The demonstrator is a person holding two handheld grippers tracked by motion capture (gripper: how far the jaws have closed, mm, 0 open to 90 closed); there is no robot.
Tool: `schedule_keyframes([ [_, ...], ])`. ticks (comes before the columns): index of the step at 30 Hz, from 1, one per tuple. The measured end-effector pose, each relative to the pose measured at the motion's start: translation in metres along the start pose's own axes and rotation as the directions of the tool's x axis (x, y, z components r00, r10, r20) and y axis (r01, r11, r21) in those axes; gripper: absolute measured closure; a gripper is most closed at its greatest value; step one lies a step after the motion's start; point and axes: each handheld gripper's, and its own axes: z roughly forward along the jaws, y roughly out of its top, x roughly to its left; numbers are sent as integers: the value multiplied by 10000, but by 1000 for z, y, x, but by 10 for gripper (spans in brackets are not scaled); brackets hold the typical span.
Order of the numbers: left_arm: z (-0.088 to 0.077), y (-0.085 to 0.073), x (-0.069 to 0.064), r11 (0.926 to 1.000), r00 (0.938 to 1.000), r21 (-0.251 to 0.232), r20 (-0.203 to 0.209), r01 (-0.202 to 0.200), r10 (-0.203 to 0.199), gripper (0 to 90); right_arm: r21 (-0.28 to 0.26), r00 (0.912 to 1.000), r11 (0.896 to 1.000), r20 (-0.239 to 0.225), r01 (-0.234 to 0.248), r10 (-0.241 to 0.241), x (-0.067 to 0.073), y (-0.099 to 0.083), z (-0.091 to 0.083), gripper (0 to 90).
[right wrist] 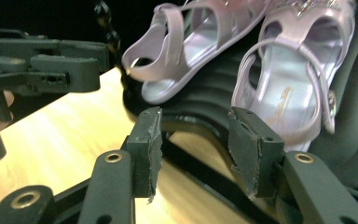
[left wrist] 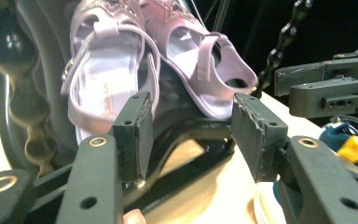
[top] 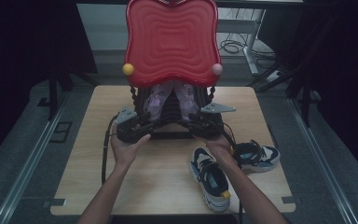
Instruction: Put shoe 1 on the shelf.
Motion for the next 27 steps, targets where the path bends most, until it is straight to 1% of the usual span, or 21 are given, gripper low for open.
schedule_keyframes([
  [3,-13,-6,-1,9999,9999,109,34,-110,110,492,187,9996,9997,-237,154,-150,1,-4,-8,549],
  [4,-13,-6,-1,9999,9999,109,34,-110,110,492,204,9993,9995,-283,261,-255,2,-6,-11,551],
  [5,-20,-9,0,9998,10000,156,44,-87,86,492,193,9990,9993,-320,321,-314,3,-7,-14,557],
  [7,-23,-11,0,9998,10000,189,78,-56,54,491,198,9983,9989,-401,422,-414,4,-11,-21,569],
  [8,-29,-16,1,9996,9999,267,89,-61,59,492,235,9980,9987,-454,450,-439,4,-13,-24,579],
  [11,-37,-22,1,9989,9998,455,204,-69,59,491,365,9966,9977,-611,577,-554,5,-18,-34,615],
  [12,-37,-22,1,9989,9998,455,204,-69,59,488,365,9966,9977,-611,577,-554,5,-18,-34,615],
  [13,-42,-26,1,9982,9996,590,277,-93,77,487,429,9949,9964,-727,732,-700,6,-23,-41,640],
  [15,-44,-29,1,9977,9995,670,311,-102,81,488,483,9943,9958,-770,782,-744,6,-25,-43,647],
  [17,-48,-34,1,9965,9993,834,368,-108,78,485,643,9920,9933,-893,955,-896,7,-34,-52,680],
  [18,-50,-36,1,9956,9991,927,420,-107,68,485,643,9920,9933,-893,955,-896,7,-34,-52,680],
  [19,-53,-42,1,9939,9989,1101,453,-119,69,483,677,9904,9924,-996,1031,-962,7,-41,-58,706],
  [20,-53,-42,1,9939,9989,1101,453,-119,69,483,751,9904,9918,-998,1035,-958,7,-45,-60,716],
  [22,-56,-47,0,9926,9989,1204,450,-159,105,481,814,9905,9914,-1008,1024,-940,6,-52,-65,731],
  [23,-59,-52,0,9926,9986,1214,519,-85,22,481,840,9906,9913,-1014,1011,-924,5,-56,-68,738],
  [24,-59,-52,0,9926,9986,1214,519,-85,22,481,840,9906,9913,-1014,1011,-924,5,-56,-68,738],
  [25,-62,-57,-1,9923,9988,1236,492,-118,58,481,925,9907,9903,-982,1036,-945,4,-63,-72,743],
  [26,-62,-57,-1,9923,9988,1236,492,-118,58,481,925,9907,9903,-982,1036,-945,4,-63,-72,743],
  [27,-65,-61,-1,9918,9988,1276,485,-62,1,481,920,9908,9908,-1011,990,-896,3,-69,-77,746],
])
